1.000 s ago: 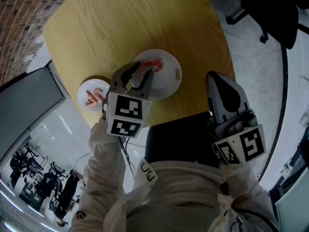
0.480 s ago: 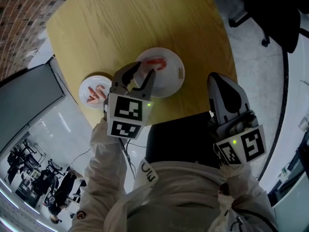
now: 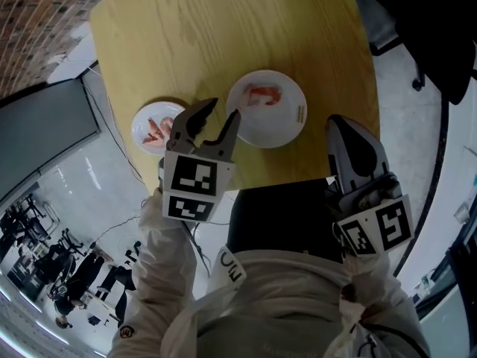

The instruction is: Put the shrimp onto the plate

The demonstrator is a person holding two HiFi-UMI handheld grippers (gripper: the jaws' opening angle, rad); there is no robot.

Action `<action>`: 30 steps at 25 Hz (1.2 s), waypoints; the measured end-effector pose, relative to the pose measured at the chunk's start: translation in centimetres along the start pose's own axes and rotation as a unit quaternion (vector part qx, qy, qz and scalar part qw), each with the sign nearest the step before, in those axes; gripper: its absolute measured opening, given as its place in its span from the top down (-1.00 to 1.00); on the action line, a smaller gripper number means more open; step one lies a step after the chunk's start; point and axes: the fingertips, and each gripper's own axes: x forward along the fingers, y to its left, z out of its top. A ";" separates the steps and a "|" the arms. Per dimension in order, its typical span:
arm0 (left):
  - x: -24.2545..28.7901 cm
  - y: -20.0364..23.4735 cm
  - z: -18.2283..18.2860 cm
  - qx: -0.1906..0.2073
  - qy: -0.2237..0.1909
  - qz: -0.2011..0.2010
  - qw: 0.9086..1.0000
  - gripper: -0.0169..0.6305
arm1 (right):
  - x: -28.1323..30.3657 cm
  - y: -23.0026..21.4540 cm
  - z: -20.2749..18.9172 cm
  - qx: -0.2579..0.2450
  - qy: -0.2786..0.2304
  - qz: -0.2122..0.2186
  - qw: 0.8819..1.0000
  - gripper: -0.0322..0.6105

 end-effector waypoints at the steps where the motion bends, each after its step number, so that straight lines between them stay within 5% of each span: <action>1: -0.3 0.5 -0.3 -0.013 -0.003 0.005 1.000 0.47 | 0.2 0.3 -0.1 -0.002 0.002 0.005 1.000 0.83; 12: -3.9 4.8 -4.4 -0.131 -0.018 0.086 0.987 0.42 | 3.0 4.1 -0.9 -0.026 0.028 0.064 0.997 0.82; 19: -6.2 8.7 -8.6 -0.230 -0.010 0.165 0.959 0.38 | 4.9 6.9 -1.6 -0.037 0.048 0.090 0.994 0.82; 23: -6.4 10.2 -11.0 -0.283 0.012 0.167 0.944 0.29 | 6.8 8.3 -2.1 -0.043 0.061 0.100 0.992 0.82; 30: -5.7 10.7 -12.0 -0.359 -0.011 0.184 0.915 0.25 | 8.6 9.7 -2.7 -0.051 0.078 0.119 0.989 0.82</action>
